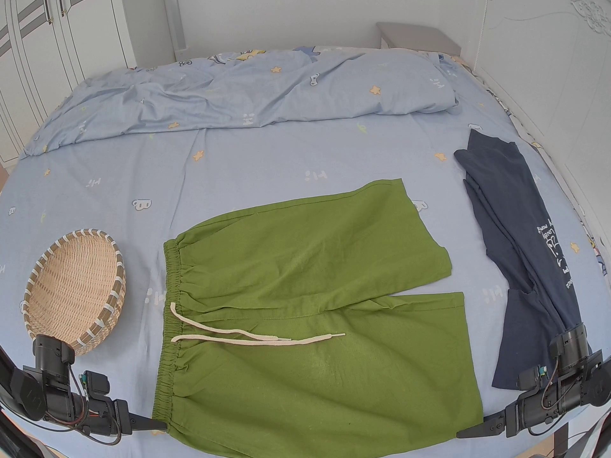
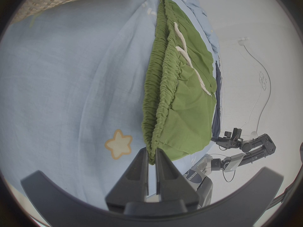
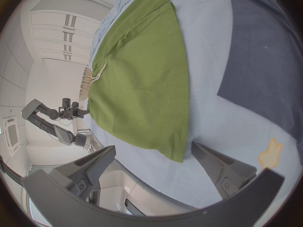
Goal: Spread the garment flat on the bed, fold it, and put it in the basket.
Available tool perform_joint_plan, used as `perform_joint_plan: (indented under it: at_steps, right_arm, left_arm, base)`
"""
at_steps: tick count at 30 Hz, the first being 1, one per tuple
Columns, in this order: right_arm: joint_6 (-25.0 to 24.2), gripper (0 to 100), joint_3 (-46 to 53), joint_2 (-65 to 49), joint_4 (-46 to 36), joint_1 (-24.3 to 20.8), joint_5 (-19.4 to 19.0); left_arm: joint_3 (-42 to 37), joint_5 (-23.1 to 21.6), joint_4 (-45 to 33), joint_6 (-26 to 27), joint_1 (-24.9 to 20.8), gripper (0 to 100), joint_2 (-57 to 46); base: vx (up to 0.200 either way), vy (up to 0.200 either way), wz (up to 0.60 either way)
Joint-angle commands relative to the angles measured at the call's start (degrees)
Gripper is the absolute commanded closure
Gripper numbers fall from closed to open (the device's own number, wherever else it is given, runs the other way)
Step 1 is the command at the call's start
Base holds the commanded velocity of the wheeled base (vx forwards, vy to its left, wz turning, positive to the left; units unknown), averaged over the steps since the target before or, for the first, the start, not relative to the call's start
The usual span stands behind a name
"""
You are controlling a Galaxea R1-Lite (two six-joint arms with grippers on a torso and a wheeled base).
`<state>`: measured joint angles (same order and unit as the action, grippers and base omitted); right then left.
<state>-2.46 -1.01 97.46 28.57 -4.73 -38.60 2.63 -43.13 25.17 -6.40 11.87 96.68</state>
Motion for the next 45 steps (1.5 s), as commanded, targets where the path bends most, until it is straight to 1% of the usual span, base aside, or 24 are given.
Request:
perform_joint_plan:
  at_steps: [1, 8, 10, 13, 18, 23, 24, 36, 41, 42, 44, 45]
  right_arm:
    - [-0.09, 0, 1.01, 0.97, 0.43, -0.28, -0.78]
    - [-0.09, 0, 1.01, 5.72, 5.26, -0.98, -1.48]
    - [-0.17, 0, 1.01, 6.42, 6.05, -1.25, -2.36]
    - [-0.17, 0, 1.01, 7.39, 6.49, -2.13, -2.8]
    - [-0.17, 0, 1.01, 7.83, 6.58, -2.13, -3.15]
    - [-0.17, 0, 1.01, 7.74, 6.32, -1.69, -4.56]
    - [-0.17, 100, 1.01, 7.74, 6.14, -1.69, -4.73]
    - [-0.09, 100, 1.01, 7.48, 4.82, -1.25, -4.65]
    - [0.09, 100, 1.01, 6.42, 2.63, -1.25, -4.38]
    - [0.18, 100, 1.01, 4.75, 0.52, -1.42, -4.3]
    - [0.18, 100, 1.01, 4.75, 0.52, -1.42, -4.3]
    - [0.35, 100, 1.01, -1.66, -5.81, -1.86, -4.12]
  left_arm:
    - [-0.08, -0.02, 0.05, -0.02, -0.01, 100, 0.08]
    - [-0.52, -0.02, -0.12, -0.19, -0.27, 100, -1.15]
    - [-0.44, -0.02, -0.12, -0.19, -0.27, 100, -1.06]
    - [-0.35, -0.02, -0.12, -0.19, -0.1, 100, -1.06]
    - [-0.35, -0.02, -0.04, -0.19, -0.18, 100, -0.88]
    - [-0.26, -0.02, -0.04, -0.1, -0.1, 100, -0.79]
    - [-0.17, -0.02, -0.04, -0.1, -0.1, 100, -0.71]
    - [0.09, -0.02, -0.04, -0.1, 0.08, 100, -0.53]
    - [0.18, 0.06, -0.3, -0.19, 1.57, 100, -0.62]
    - [0.09, 0.15, -0.48, -0.19, 1.84, 100, -0.62]
    - [0.09, 0.15, -0.48, -0.19, 1.84, 100, -0.62]
    - [-0.35, 0.42, -2.23, -0.1, 2.63, 100, -0.97]
  base:
    - [0.0, 0.0, 0.0]
    - [0.0, 0.0, 0.0]
    - [0.0, 0.0, 0.0]
    - [0.0, 0.0, 0.0]
    - [0.0, 0.0, 0.0]
    - [0.0, 0.0, 0.0]
    - [0.0, 0.0, 0.0]
    - [0.0, 0.0, 0.0]
    - [0.0, 0.0, 0.0]
    - [0.0, 0.0, 0.0]
    - [0.0, 0.0, 0.0]
    - [0.0, 0.0, 0.0]
